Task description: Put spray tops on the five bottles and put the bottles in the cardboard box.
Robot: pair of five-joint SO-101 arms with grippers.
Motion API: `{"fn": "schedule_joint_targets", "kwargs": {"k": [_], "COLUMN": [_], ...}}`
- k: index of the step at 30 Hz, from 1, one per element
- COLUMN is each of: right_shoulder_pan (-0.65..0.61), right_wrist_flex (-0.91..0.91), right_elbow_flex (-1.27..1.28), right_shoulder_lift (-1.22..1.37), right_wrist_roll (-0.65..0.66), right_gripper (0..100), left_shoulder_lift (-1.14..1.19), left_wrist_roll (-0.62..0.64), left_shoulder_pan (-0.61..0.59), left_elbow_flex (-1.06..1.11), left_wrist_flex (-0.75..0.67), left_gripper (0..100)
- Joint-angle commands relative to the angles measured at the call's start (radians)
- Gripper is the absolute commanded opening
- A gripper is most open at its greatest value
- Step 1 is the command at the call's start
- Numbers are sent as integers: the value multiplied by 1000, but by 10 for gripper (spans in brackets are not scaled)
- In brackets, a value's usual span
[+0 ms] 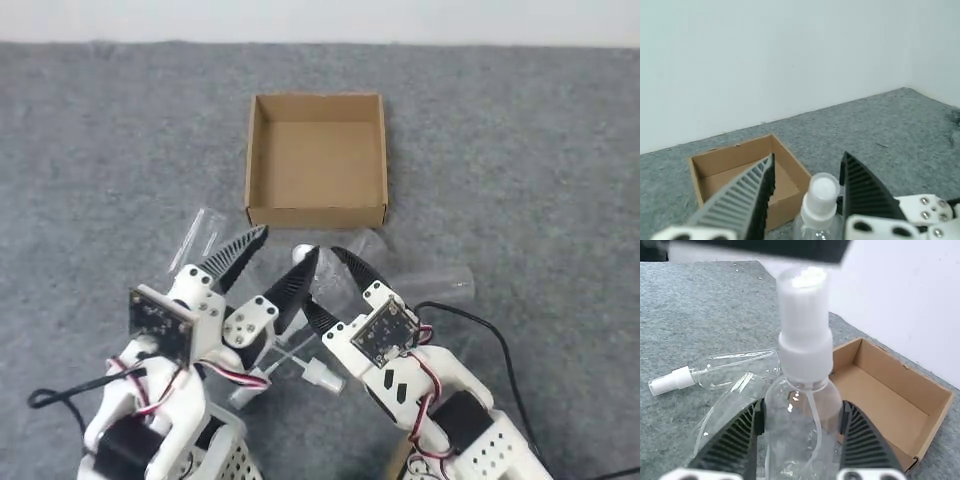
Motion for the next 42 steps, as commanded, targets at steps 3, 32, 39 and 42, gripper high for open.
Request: {"fn": "schedule_joint_targets", "kwargs": {"k": [3, 32, 39, 42], "right_shoulder_pan": [13, 18, 12, 12], "right_wrist_flex": [-27, -160, -189, -189], "right_elbow_flex": [18, 18, 18, 18], "right_shoulder_lift": [-22, -22, -24, -24], "right_wrist_roll": [14, 8, 8, 8], "right_gripper": [73, 74, 74, 72], "left_shoulder_lift": [-2, -2, -2, -2], "left_wrist_roll": [15, 163, 160, 158], "left_shoulder_pan": [-63, -273, -242, -196], "left_elbow_flex": [-61, 42, 102, 102], "left_wrist_flex": [-2, -129, -193, -163], "left_gripper": [196, 196, 196, 196]}}
